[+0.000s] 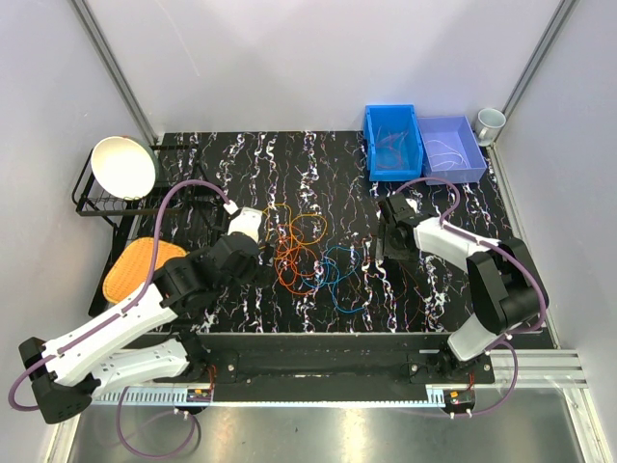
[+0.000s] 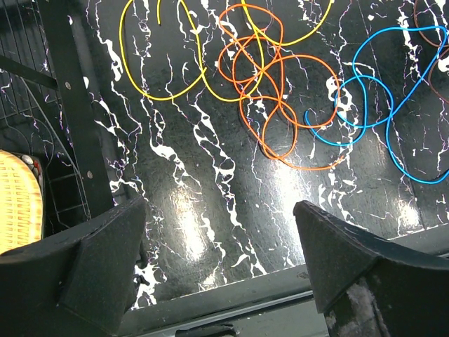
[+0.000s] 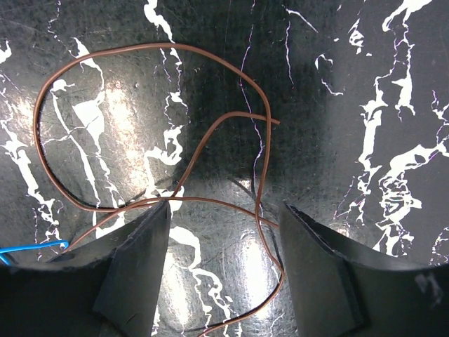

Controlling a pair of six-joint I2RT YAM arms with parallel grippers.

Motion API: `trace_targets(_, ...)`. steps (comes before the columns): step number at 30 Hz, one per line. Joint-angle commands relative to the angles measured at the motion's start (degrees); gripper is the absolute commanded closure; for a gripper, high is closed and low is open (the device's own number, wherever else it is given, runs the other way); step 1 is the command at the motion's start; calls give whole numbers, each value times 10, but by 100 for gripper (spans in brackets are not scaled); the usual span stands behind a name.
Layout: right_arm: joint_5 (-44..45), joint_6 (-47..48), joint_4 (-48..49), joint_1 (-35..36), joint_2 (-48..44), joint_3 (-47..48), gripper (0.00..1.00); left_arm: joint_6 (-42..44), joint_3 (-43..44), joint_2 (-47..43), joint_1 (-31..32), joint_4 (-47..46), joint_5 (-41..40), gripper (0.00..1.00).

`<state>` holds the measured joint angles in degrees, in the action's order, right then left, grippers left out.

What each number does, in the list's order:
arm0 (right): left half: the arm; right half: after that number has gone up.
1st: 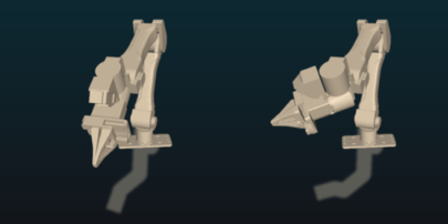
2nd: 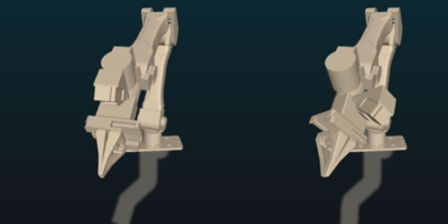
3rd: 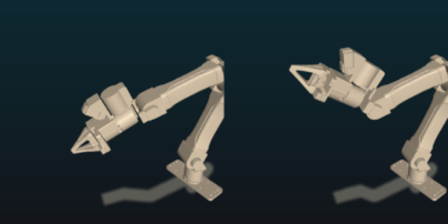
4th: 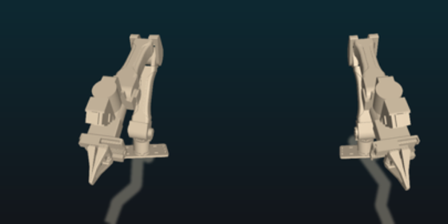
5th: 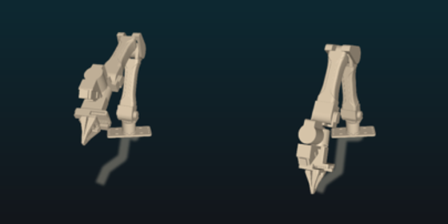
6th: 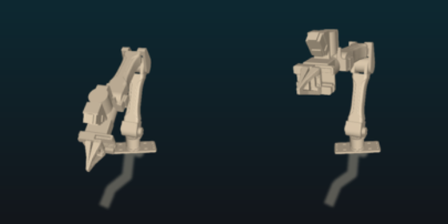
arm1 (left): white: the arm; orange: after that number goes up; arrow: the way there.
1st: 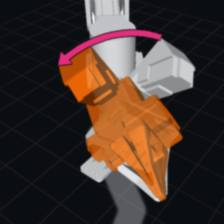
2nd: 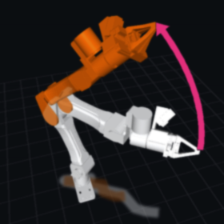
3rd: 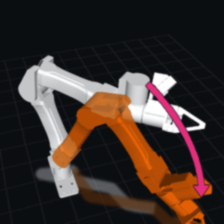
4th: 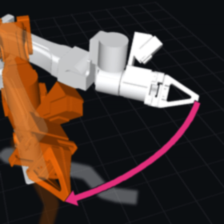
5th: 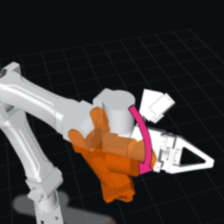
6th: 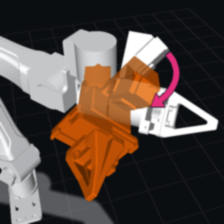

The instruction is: Untangle the cables

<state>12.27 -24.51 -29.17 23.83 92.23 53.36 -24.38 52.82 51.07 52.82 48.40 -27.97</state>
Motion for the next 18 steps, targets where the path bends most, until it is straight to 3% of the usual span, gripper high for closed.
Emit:
trace_targets(1,-9,-8,11,0,-18,-2,34,7,-3,-8,-1,-21,-19,9)
trace_targets(6,-21,-6,10,-1,-7,2,43,7,-3,-2,-2,-23,-20,9)
trace_targets(18,-22,-1,5,-5,13,14,43,7,-4,-3,-1,-22,-22,9)
